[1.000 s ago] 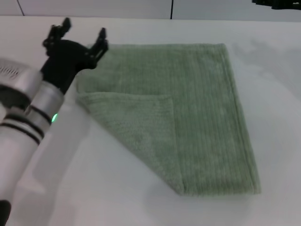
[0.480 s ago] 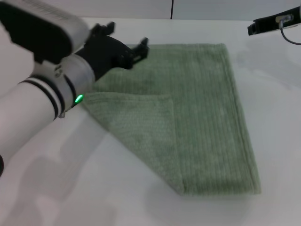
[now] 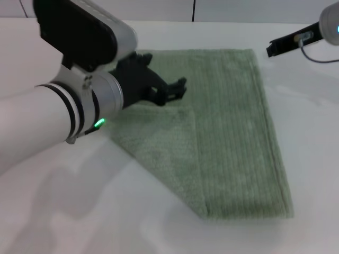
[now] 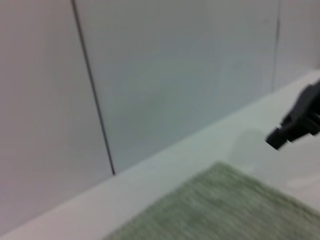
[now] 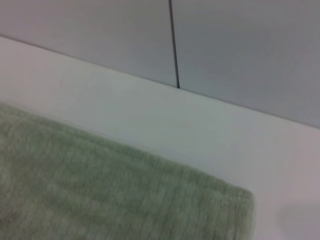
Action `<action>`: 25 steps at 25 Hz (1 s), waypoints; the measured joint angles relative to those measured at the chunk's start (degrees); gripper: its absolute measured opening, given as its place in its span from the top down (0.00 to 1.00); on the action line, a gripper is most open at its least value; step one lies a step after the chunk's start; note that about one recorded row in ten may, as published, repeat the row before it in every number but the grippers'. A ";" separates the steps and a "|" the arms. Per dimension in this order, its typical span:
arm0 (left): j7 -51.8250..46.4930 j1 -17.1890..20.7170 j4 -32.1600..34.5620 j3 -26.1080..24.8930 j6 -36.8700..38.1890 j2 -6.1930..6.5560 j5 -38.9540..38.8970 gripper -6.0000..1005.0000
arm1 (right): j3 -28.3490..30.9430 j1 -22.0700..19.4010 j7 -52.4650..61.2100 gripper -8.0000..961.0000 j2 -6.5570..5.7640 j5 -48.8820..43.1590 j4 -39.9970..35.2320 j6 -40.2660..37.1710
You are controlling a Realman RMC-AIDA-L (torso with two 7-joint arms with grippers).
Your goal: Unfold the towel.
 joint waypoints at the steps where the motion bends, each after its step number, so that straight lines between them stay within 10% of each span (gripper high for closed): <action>1: 0.00 0.00 0.00 0.00 0.00 0.00 0.00 0.16 | 0.00 0.00 0.00 0.99 0.00 0.00 0.00 0.00; 25: -3.73 -13.61 15.97 4.64 -2.36 -0.65 1.58 0.16 | -4.46 2.24 -0.74 0.99 2.07 6.66 -11.33 -12.09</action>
